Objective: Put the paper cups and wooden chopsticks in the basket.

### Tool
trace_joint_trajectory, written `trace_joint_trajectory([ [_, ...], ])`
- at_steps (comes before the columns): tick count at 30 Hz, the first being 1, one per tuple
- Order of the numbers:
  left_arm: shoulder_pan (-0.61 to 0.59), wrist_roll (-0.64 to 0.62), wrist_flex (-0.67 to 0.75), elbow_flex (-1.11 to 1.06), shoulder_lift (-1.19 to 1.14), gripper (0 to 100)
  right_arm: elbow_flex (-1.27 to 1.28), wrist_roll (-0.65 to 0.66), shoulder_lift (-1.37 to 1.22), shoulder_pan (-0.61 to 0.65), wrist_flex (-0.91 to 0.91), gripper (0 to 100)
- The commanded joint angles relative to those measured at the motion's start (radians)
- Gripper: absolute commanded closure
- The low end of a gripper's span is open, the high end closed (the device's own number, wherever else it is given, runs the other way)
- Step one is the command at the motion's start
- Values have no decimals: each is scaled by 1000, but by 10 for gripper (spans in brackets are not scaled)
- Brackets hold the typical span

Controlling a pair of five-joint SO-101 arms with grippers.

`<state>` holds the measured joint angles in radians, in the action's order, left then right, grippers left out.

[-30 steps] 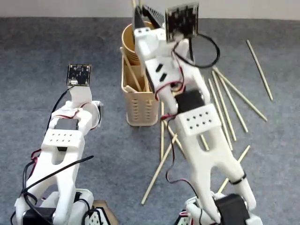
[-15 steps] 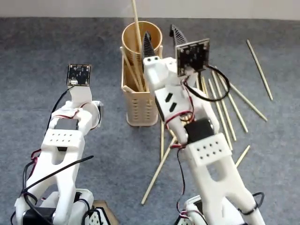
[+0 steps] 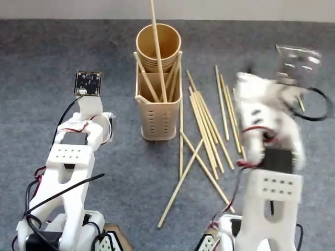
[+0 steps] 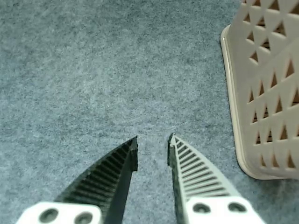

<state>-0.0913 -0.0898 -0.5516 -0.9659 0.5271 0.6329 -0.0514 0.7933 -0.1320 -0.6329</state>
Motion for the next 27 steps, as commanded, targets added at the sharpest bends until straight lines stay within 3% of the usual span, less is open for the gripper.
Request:
trace_joint_trajectory([
  [1,13,9,11,4,21,857,79,121,-81,-58,-120,785],
  [4,13,9,11,4,21,857,197,311,-219,19,-107,822],
  [6,12,9,11,2,21,857,251,311,-300,16,-67,834],
  [14,15,9,15,2,21,857,346,249,-397,-237,-58,836],
  [22,15,9,11,2,21,857,383,278,-409,-271,-54,836],
  [27,15,9,11,2,21,857,501,278,-407,-309,88,838],
])
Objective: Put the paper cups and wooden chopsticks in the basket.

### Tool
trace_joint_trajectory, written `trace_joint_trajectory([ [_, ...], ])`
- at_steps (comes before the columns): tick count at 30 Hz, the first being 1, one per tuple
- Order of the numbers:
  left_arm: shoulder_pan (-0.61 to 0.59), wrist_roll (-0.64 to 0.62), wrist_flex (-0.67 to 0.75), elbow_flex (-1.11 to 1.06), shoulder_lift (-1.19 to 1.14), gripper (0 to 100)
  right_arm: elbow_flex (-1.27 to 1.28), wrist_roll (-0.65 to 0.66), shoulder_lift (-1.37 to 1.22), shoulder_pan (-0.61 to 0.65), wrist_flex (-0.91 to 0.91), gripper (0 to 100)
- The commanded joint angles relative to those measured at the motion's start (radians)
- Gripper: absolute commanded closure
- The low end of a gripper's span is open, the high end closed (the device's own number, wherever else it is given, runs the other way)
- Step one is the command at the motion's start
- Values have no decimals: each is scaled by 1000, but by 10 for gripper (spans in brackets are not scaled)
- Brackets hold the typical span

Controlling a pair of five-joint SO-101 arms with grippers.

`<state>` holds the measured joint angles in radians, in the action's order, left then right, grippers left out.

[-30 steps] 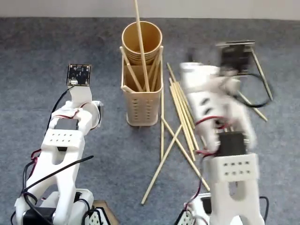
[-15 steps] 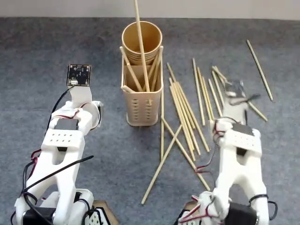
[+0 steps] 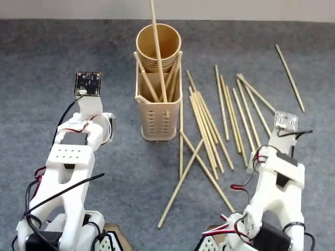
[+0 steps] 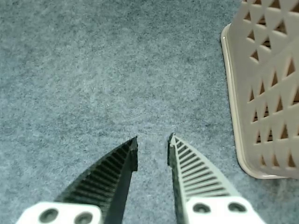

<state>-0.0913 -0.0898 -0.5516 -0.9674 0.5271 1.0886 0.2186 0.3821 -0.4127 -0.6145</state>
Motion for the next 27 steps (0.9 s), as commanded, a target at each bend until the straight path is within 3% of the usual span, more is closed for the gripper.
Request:
trace_joint_trajectory([
  [1,15,9,11,4,21,857,65,15,4,-36,85,838],
  [10,15,9,11,4,21,857,108,74,4,-59,87,850],
  [14,15,9,11,4,21,857,114,153,4,-61,84,998],
  [21,15,9,11,4,21,857,104,199,13,-102,82,992],
  [24,15,9,11,5,21,857,19,187,15,-99,54,992],
  [27,15,9,12,5,21,857,-249,83,15,-65,-93,992],
])
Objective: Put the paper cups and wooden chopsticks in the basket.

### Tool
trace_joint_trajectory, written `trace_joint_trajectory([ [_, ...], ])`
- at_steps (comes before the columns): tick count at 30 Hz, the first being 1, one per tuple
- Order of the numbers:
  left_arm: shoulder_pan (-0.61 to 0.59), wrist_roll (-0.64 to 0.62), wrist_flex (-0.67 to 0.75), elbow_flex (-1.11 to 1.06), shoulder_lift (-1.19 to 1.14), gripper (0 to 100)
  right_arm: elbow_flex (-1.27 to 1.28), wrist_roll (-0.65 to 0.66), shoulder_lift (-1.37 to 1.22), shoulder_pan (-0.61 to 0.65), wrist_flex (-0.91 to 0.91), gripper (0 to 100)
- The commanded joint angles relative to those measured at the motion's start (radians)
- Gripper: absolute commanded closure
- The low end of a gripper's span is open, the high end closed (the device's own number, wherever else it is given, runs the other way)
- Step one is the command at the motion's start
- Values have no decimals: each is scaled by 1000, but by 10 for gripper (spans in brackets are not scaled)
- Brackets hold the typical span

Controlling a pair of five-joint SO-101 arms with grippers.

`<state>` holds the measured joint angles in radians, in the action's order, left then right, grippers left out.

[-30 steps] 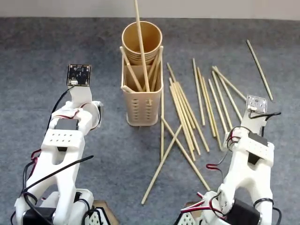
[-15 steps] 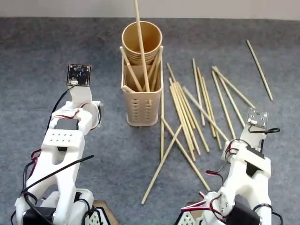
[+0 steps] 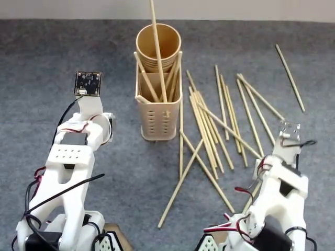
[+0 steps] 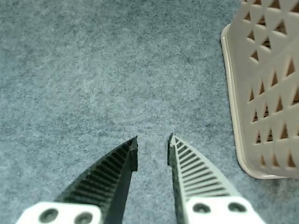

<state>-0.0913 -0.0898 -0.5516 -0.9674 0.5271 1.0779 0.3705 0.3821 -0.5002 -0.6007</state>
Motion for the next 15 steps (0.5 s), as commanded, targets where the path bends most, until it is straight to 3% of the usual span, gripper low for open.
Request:
trace_joint_trajectory([
  [1,15,9,12,5,21,857,-360,-107,15,38,-176,992],
  [5,15,9,12,5,21,857,-888,-295,13,127,-400,992],
  [9,13,9,15,5,21,857,-1314,-480,13,275,-452,992],
  [15,12,9,15,5,21,857,-1537,-631,13,539,-361,992],
])
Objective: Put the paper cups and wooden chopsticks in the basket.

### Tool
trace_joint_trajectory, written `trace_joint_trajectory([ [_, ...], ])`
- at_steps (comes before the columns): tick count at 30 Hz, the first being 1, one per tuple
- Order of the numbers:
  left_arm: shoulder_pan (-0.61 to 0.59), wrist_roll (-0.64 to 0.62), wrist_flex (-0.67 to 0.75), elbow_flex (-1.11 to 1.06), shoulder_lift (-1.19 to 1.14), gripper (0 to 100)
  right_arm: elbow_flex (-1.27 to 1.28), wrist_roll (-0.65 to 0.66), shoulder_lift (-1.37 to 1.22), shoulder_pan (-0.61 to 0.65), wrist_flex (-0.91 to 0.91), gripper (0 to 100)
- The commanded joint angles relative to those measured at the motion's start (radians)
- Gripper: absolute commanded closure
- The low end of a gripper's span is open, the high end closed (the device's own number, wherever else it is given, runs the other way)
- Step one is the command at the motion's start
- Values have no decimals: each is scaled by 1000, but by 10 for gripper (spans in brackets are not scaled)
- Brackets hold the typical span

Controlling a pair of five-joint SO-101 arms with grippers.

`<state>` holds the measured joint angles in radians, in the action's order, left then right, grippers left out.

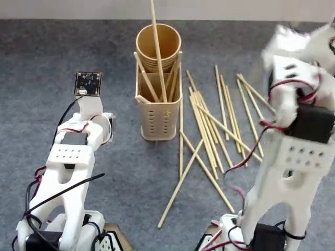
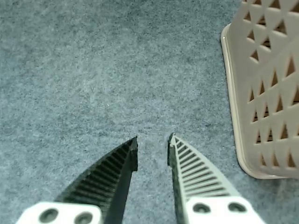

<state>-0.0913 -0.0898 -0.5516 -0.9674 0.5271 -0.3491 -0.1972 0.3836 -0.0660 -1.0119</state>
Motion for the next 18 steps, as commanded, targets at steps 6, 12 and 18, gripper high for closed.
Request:
trace_joint_trajectory([
  [6,10,11,15,5,21,857,-117,-91,5,242,160,992],
  [12,10,11,15,5,21,857,12,-91,10,328,220,992],
  [18,8,11,14,5,21,857,263,-86,13,355,369,992],
])
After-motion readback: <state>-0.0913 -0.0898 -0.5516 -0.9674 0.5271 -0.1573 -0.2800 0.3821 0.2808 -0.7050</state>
